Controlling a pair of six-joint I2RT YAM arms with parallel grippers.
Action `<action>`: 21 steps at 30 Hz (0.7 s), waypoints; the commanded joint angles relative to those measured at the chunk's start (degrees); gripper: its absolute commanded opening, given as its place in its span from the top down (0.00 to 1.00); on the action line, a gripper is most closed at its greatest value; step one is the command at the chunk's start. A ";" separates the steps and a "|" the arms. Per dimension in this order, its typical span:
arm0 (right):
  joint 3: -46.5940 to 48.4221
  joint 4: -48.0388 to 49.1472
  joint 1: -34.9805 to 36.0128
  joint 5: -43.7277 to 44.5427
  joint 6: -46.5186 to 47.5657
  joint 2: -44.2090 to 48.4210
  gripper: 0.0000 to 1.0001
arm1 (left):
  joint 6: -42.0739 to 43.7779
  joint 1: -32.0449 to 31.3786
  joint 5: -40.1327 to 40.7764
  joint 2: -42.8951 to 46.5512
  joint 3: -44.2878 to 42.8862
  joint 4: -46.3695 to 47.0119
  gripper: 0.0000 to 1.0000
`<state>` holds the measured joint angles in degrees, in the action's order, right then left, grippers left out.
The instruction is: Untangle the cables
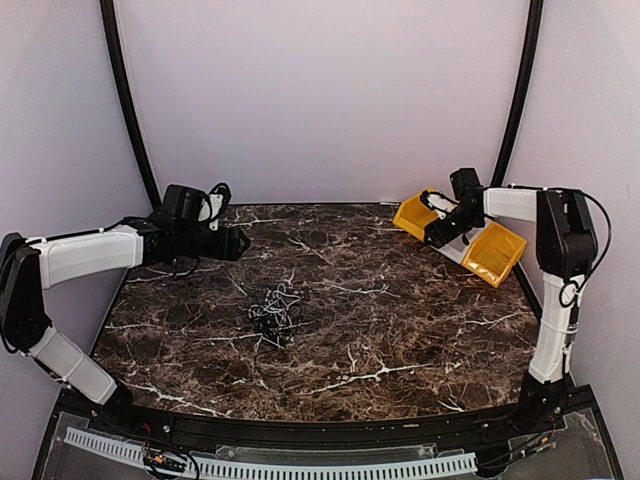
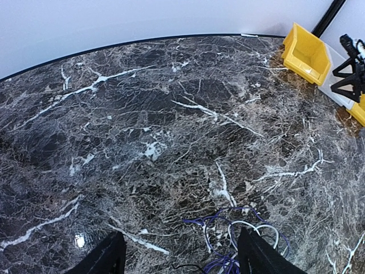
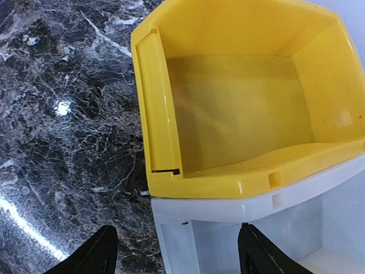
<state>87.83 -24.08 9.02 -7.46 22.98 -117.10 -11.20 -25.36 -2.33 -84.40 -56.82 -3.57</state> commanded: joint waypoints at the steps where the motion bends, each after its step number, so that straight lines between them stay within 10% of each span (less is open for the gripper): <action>1: 5.00 -3.22 0.34 3.36 1.23 -3.89 0.25 | 0.88 -0.26 -5.16 3.18 0.86 2.39 0.30; 21: -9.45 -2.31 9.24 -2.13 11.75 2.17 0.54 | 0.41 -0.25 -8.24 3.02 1.87 3.40 0.31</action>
<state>82.94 -26.83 13.98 -7.40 31.73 -118.80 -11.07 -25.39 -9.32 -82.39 -55.79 -1.32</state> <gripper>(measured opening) 0.472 0.698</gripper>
